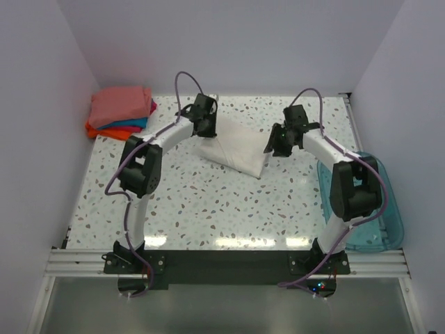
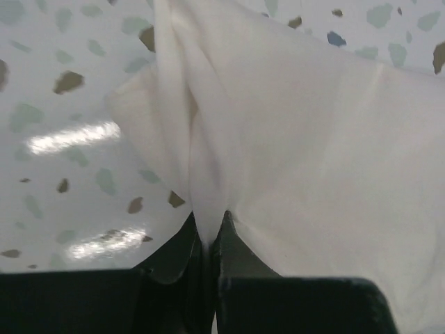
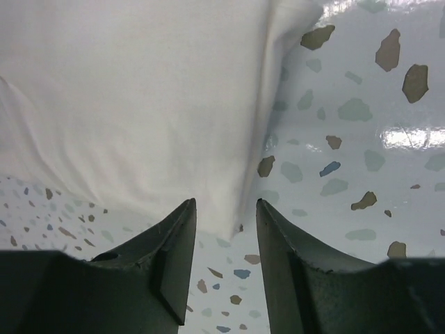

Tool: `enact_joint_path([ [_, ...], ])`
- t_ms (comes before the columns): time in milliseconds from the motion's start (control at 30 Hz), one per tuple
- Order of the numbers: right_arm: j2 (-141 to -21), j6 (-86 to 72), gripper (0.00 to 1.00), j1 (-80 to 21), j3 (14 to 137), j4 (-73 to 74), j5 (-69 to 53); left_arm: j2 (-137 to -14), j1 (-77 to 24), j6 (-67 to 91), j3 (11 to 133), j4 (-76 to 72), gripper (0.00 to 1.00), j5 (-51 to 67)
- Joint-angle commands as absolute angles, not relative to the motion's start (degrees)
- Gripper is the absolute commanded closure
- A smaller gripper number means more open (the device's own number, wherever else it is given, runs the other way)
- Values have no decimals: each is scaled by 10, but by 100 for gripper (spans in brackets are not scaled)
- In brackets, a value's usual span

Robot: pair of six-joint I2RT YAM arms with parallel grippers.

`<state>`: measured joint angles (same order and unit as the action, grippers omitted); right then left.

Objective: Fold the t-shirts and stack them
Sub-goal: Neatly place the folded tshirt to the corner

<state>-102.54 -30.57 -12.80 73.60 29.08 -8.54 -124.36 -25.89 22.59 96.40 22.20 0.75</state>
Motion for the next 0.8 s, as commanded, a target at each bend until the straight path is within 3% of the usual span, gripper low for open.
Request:
enact_joint_path([
  [0, -966, -299, 56, -138, 770, 304, -85, -1244, -231, 131, 1077, 330, 100, -112],
  [367, -1024, -307, 54, -168, 866, 305, -93, -1281, -179, 28, 1262, 402, 100, -192],
  [767, -1156, -314, 54, -211, 1007, 326, -98, -1303, -65, -20, 1369, 366, 100, -86],
])
